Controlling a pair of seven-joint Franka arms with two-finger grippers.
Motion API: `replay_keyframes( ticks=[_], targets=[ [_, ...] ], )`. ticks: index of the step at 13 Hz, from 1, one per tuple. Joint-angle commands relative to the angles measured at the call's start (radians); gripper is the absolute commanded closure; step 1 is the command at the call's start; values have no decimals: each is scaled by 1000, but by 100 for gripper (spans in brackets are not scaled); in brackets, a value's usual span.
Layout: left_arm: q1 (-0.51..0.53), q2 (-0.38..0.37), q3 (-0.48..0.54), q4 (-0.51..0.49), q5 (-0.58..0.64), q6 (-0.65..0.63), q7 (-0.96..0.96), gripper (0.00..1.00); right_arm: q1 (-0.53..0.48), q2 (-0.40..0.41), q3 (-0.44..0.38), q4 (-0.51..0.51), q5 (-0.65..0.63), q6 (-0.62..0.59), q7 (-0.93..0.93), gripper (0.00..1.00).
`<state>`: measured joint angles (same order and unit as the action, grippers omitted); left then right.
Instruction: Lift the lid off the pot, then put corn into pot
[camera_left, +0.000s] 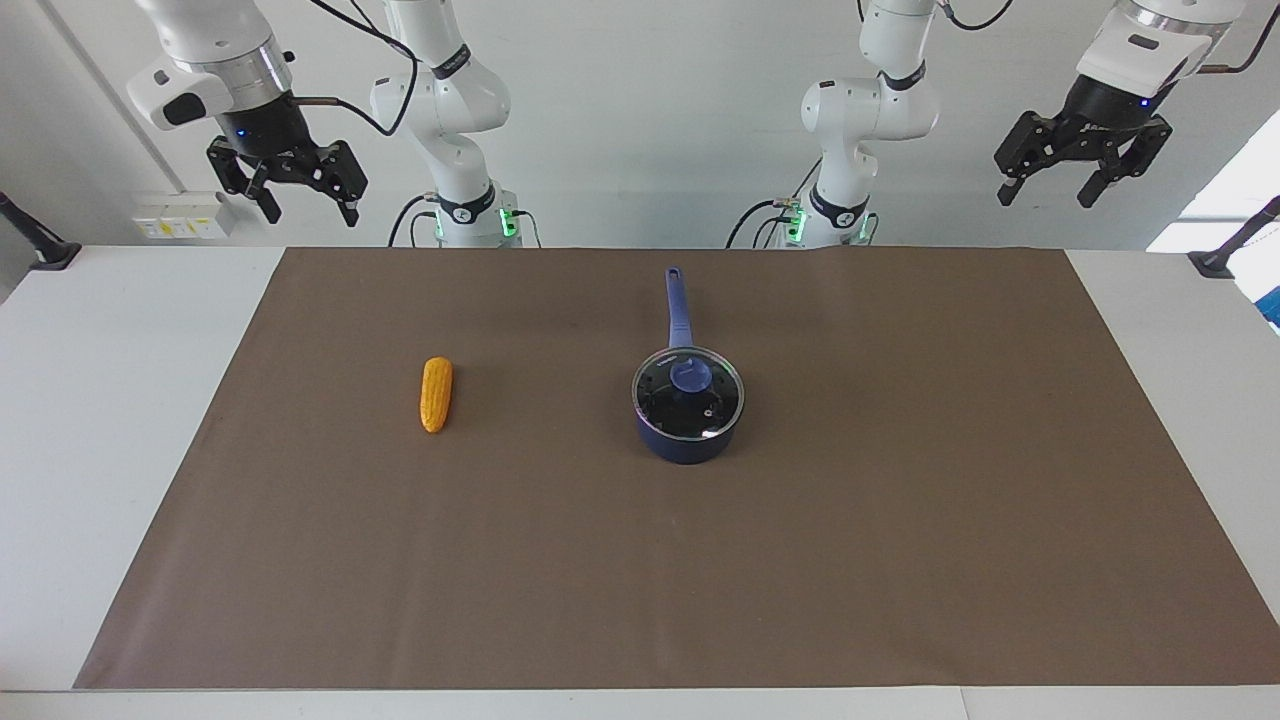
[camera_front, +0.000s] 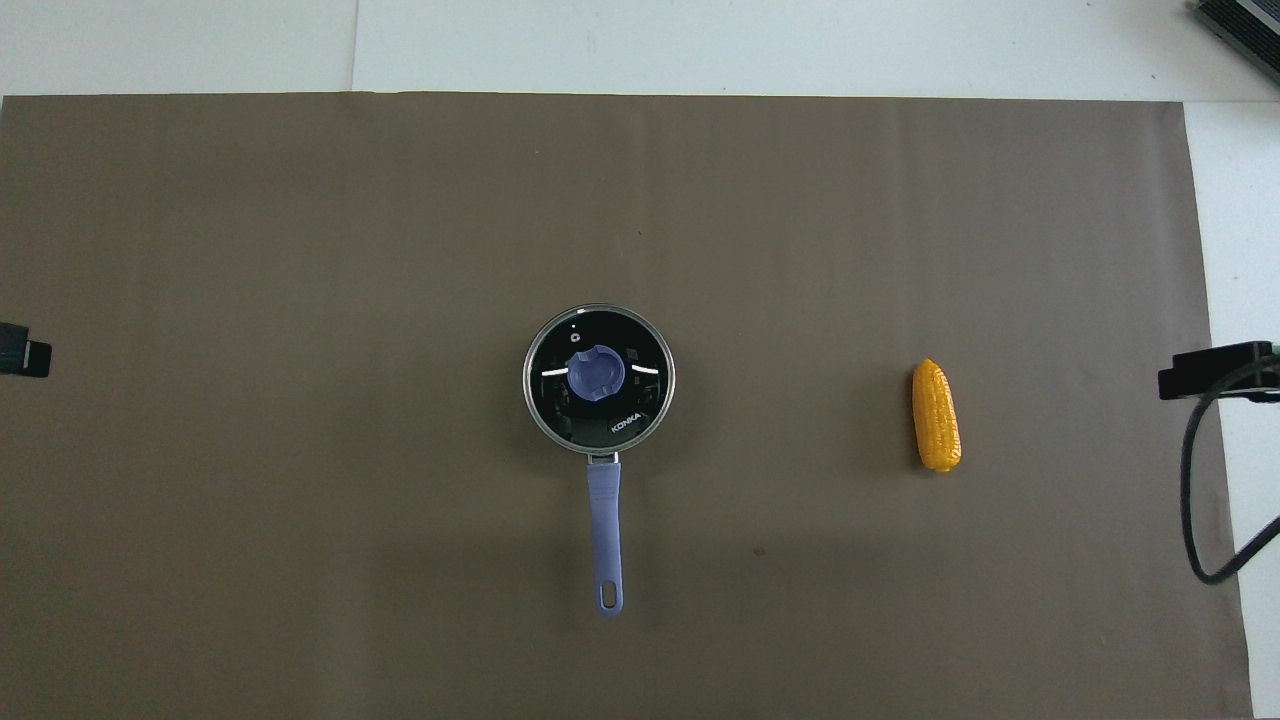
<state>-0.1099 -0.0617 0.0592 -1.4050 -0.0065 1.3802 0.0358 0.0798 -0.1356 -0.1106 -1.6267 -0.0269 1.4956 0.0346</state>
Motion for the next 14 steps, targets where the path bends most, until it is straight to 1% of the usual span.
replay_keyframes(
  ticks=[1,4,8,11,13,14],
  targets=[
    [-17,-15,2,-25,10,43,-8,0,-14,-19,5,-22,-4,-8,-9,0],
    [-66,-13,-4,-43,10,54,-19,0,-12,-12,5,-10,-2,-3,-12,0],
    [-167,-14,-4,-94,10,105,-83,0,-5,-16,9,-4,10,-2,-13,0],
    [-273,-12,-4,-170,13,190,-171,0,-5,-24,6,-12,8,-15,-19,0],
    [-338,-1,-4,-207,19,235,-226,0,-3,-9,9,-16,13,12,-10,0],
    [-362,5,-4,-224,22,262,-256,0,0,7,9,-28,15,47,-10,0]
  ],
)
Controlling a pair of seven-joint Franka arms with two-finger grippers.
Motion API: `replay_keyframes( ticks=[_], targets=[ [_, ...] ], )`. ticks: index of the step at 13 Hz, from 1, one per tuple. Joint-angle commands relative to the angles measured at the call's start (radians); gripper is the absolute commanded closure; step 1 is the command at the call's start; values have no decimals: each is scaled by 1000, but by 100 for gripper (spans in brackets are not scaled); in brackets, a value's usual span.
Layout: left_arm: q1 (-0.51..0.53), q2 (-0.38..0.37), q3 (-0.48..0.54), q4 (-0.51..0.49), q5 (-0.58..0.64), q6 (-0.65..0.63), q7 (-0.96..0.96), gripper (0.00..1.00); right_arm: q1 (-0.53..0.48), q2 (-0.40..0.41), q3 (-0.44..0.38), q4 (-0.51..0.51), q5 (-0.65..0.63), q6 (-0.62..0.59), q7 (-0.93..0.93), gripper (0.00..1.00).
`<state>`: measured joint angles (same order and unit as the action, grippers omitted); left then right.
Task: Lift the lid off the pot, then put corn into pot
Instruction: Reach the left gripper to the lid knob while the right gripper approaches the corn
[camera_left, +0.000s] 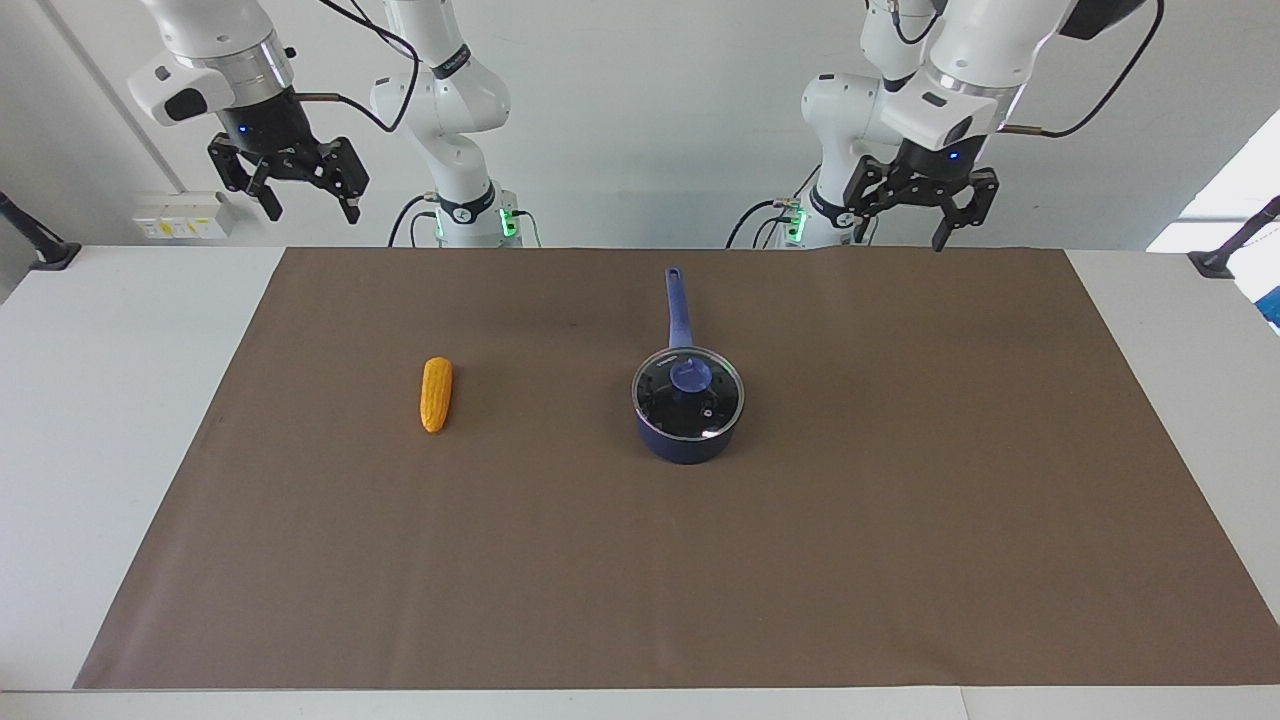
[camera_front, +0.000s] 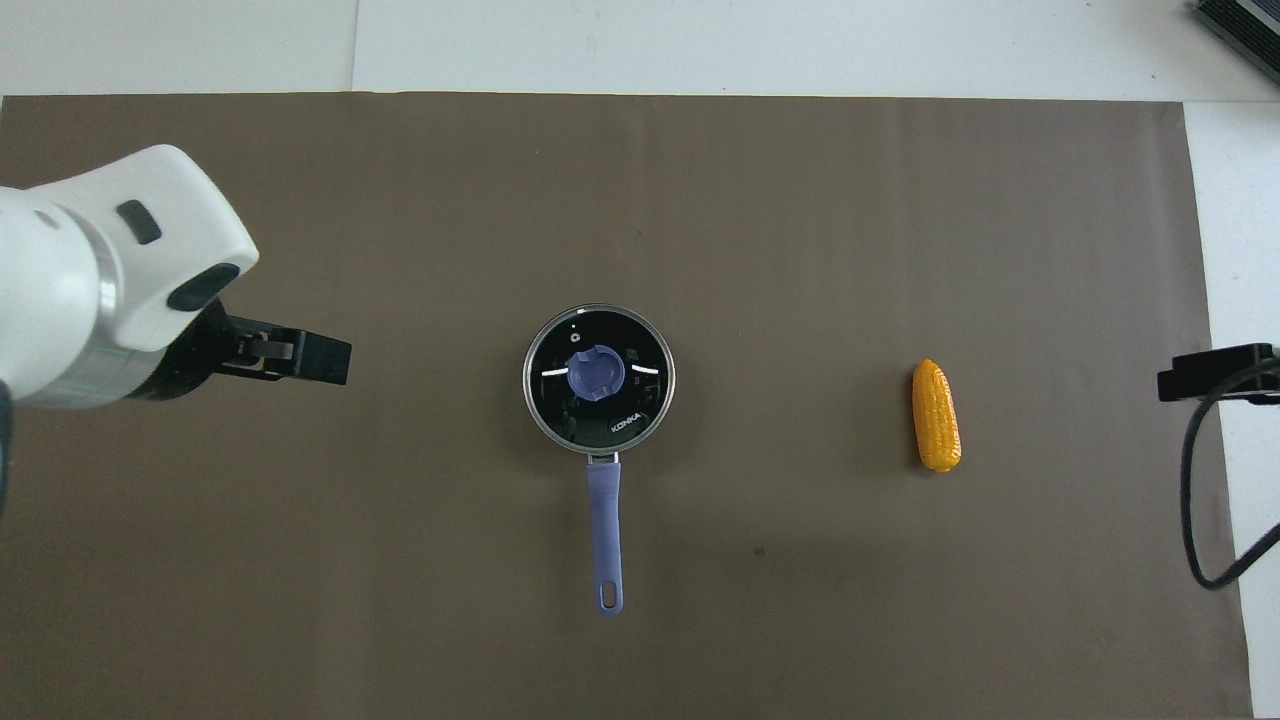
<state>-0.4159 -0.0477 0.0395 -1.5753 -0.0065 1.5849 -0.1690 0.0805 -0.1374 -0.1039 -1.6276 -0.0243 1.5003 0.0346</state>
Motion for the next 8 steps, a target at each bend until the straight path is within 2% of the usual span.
replay_keyframes(
  ticks=[1,4,8],
  targets=[
    [-88,-3,16,-86,22,105,-84,0,1,33,4,-46,12,88,-12,0],
    [-162,37,16,-114,26,179,-193,0,21,100,4,-113,26,231,-12,0],
    [-266,129,16,-114,77,263,-355,0,21,159,4,-159,26,279,-10,0]
  ],
)
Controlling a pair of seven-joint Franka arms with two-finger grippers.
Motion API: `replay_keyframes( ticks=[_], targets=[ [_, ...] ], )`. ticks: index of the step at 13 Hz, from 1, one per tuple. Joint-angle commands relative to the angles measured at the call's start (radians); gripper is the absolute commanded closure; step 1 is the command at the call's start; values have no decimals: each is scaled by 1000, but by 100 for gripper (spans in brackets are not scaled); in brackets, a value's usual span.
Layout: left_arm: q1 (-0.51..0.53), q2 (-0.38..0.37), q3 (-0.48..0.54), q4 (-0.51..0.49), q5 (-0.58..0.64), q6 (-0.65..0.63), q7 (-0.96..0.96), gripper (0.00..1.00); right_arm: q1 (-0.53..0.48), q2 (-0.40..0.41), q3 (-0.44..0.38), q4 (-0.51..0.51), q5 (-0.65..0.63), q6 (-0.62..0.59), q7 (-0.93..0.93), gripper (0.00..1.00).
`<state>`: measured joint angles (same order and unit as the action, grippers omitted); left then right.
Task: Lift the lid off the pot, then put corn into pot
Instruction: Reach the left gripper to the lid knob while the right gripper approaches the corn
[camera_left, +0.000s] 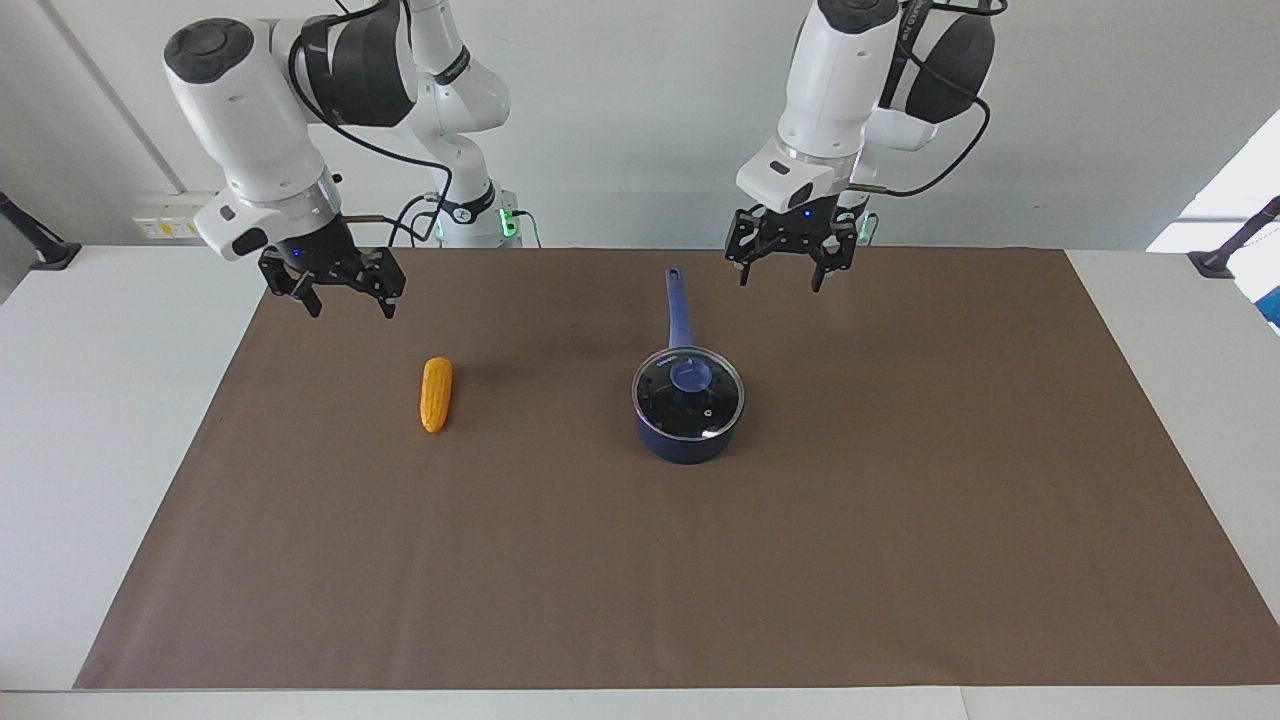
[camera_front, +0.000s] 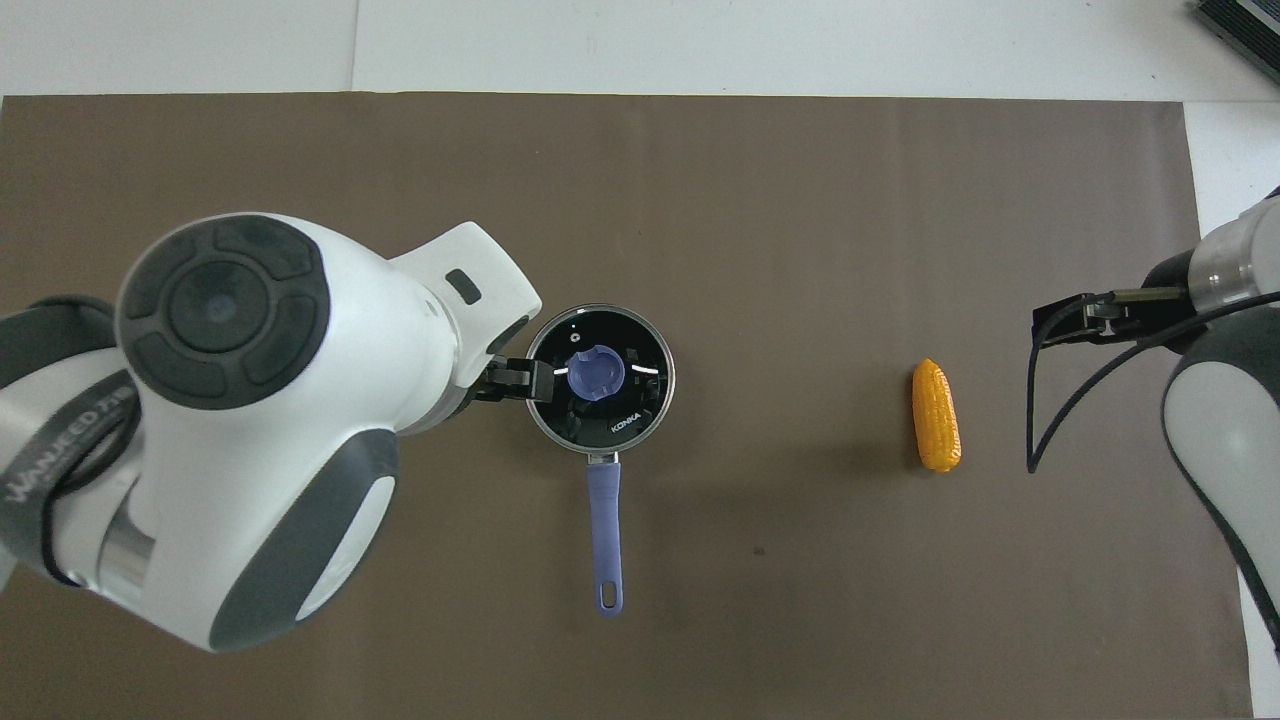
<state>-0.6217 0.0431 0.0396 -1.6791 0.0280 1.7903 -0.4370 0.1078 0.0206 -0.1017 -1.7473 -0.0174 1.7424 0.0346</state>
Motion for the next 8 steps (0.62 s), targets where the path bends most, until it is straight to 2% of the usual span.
replay_keyframes(
  ticks=[1,4,8],
  targets=[
    [-81,66,16,-8,46,73,-121,0,-7,4,2,-79,19,83,-10,0],
    [-131,164,16,-5,98,161,-261,0,-8,12,2,-164,20,166,-8,0],
    [-135,234,14,-14,96,230,-275,0,21,22,2,-251,25,209,-25,0]
  ],
)
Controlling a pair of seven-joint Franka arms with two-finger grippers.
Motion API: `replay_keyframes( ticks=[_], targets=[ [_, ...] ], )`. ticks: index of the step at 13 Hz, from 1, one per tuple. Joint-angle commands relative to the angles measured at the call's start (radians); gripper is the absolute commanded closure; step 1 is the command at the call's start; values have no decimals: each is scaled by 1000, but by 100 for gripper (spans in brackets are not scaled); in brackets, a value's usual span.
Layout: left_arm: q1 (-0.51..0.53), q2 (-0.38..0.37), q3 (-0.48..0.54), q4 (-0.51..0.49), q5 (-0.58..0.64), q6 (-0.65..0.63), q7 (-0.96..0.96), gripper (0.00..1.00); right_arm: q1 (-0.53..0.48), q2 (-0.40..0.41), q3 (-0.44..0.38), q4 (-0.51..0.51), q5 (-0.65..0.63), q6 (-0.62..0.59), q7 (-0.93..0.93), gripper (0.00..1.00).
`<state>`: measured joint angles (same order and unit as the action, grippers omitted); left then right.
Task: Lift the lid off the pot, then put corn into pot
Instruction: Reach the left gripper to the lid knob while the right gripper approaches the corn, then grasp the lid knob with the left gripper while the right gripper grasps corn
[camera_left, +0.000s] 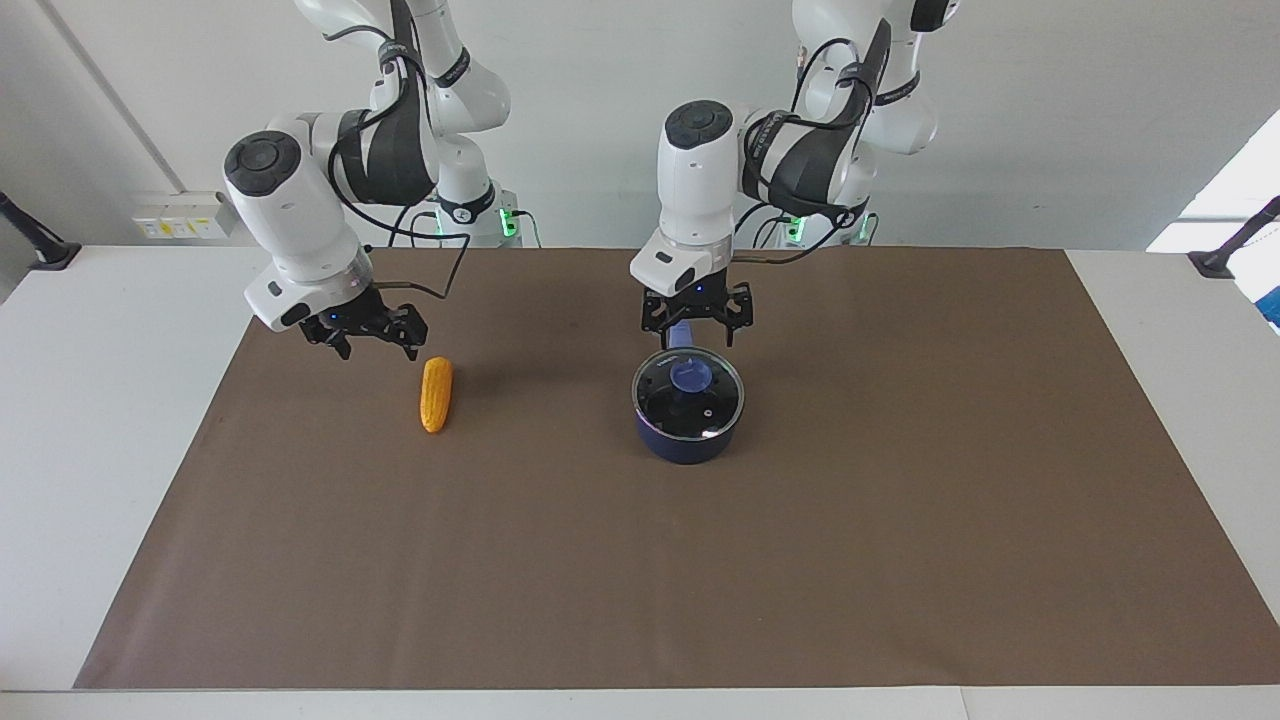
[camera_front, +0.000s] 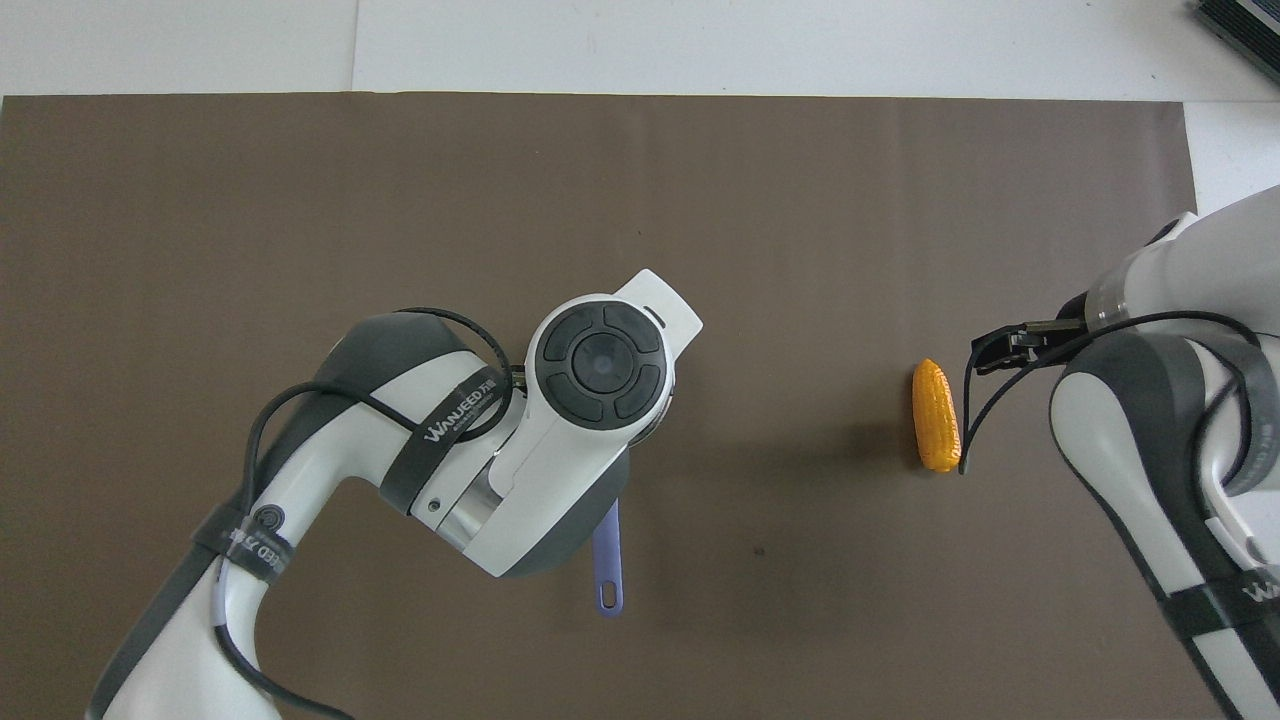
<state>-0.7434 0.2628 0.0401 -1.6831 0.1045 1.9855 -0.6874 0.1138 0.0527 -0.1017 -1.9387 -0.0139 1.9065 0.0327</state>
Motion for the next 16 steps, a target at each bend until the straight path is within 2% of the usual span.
replay_keyframes(
  ticks=[1,4,7,10,16],
  targets=[
    [-13,19,12,-23,15,62,-29,0,15,-8,2,-89,22,87,-17,0],
    [-11,13,12,-101,9,144,-30,0,29,32,2,-166,22,213,-17,0],
    [-2,12,12,-106,9,147,-30,0,30,84,2,-187,22,278,-22,0],
    [1,15,12,-104,9,157,-37,0,30,113,2,-256,22,374,-28,0],
    [4,16,14,-102,9,190,-49,1,30,116,2,-279,22,378,-34,0]
  ],
)
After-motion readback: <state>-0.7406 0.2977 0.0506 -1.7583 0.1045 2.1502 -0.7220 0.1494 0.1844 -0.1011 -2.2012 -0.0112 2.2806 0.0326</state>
